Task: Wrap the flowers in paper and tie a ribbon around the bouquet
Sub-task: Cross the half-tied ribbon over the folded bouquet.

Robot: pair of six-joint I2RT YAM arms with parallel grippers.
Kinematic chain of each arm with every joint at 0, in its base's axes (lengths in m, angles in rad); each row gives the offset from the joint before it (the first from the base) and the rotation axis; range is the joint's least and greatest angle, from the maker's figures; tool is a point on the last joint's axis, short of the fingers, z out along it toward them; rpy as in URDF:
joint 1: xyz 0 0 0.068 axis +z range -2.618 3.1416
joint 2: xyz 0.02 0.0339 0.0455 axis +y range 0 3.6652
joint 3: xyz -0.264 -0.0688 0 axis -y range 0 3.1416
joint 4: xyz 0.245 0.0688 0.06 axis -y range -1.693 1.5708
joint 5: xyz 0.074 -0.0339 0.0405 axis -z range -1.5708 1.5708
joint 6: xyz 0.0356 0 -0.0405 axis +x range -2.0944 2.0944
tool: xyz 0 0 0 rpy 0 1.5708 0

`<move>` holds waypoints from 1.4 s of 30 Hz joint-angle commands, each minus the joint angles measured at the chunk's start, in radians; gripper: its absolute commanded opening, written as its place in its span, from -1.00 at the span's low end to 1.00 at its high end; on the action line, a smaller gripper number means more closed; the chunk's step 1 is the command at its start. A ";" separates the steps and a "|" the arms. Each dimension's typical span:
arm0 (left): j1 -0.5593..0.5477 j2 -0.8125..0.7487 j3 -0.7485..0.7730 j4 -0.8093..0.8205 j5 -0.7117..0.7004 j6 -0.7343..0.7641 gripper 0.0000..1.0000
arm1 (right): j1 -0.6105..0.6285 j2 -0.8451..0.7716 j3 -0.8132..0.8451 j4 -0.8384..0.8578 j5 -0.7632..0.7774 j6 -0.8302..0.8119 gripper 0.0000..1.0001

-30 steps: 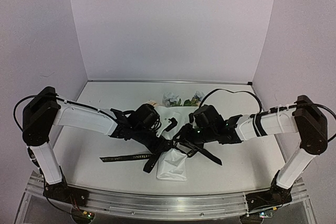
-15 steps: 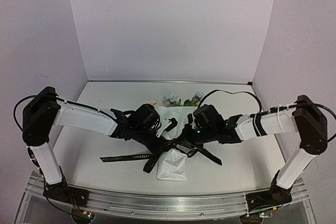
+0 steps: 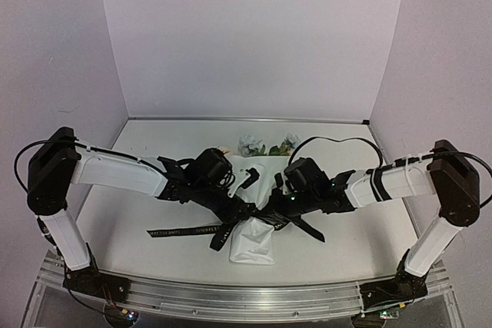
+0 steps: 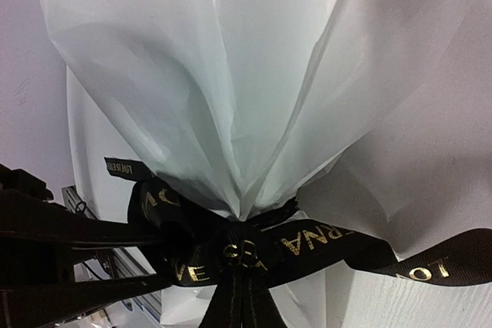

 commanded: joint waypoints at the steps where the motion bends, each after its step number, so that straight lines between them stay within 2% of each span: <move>1: -0.003 -0.060 0.054 -0.013 -0.011 -0.002 -0.58 | -0.003 -0.028 -0.004 -0.009 -0.021 -0.027 -1.00; 9: -0.003 -0.082 0.073 -0.027 -0.023 0.002 -0.39 | -0.002 -0.021 -0.001 -0.014 -0.026 -0.029 -1.00; 18: 0.000 -0.044 0.110 -0.095 -0.186 0.010 -0.13 | -0.002 -0.020 0.001 -0.014 -0.023 -0.029 -1.00; 25: 0.000 -0.005 0.121 -0.104 -0.140 0.013 -0.07 | -0.002 -0.020 0.001 -0.014 -0.020 -0.029 -1.00; 31: -0.001 0.024 0.124 -0.098 -0.090 0.006 -0.13 | -0.002 -0.020 -0.001 -0.013 -0.017 -0.029 -1.00; 34: 0.000 0.029 0.122 -0.086 -0.078 -0.001 -0.22 | -0.002 -0.020 0.000 -0.013 -0.017 -0.029 -1.00; 39: 0.000 0.027 0.121 -0.072 -0.062 -0.006 -0.49 | -0.003 -0.021 -0.003 -0.014 -0.015 -0.030 -1.00; 42: -0.001 0.026 0.122 -0.064 -0.061 -0.011 -0.72 | -0.002 -0.024 -0.008 -0.013 -0.009 -0.035 -1.00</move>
